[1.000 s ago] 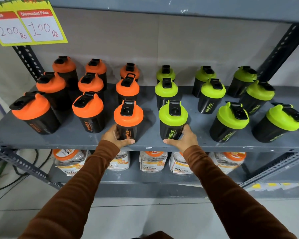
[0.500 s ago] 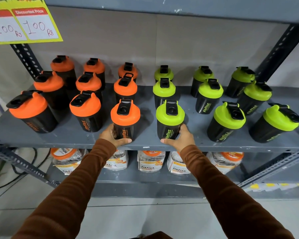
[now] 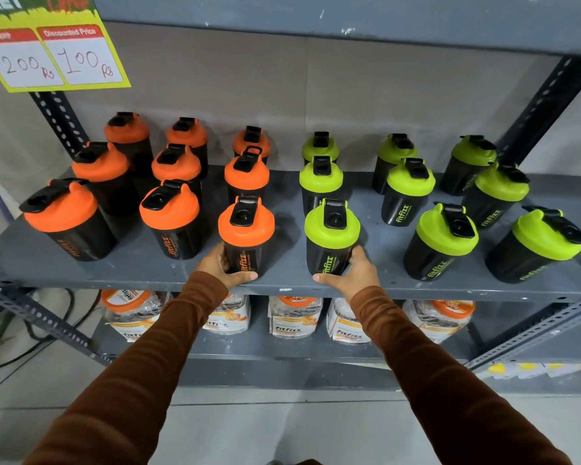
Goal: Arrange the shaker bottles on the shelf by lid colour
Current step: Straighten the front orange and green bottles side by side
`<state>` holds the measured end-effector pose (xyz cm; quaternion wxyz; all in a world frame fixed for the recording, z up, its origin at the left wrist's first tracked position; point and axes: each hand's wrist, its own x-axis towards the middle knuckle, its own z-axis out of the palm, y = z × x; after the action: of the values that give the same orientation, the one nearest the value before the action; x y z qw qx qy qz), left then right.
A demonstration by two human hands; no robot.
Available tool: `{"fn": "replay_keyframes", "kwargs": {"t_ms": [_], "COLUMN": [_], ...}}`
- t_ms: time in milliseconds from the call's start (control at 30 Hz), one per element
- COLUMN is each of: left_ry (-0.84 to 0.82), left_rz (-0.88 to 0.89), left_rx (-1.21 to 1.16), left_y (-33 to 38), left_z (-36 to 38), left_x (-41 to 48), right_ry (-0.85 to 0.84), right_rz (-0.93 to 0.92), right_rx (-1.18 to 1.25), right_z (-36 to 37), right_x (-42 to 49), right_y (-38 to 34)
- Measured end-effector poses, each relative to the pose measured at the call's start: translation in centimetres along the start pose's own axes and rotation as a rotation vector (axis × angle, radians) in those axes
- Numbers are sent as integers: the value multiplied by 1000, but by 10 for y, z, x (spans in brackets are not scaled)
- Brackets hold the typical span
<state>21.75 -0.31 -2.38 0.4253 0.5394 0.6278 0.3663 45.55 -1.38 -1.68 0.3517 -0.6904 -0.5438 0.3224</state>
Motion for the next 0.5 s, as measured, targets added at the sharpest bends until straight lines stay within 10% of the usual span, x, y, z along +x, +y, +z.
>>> {"fn": "replay_keyframes", "kwargs": {"t_ms": [500], "left_ry": [42], "left_rz": [48], "left_rx": [-215], "left_y": [-15], "left_z": [-12], "left_x": [-8], "right_ry": [203], "right_rz": [-82], "right_rx": [126], "right_z": [11], "right_x": [-15], "right_y": [14]}}
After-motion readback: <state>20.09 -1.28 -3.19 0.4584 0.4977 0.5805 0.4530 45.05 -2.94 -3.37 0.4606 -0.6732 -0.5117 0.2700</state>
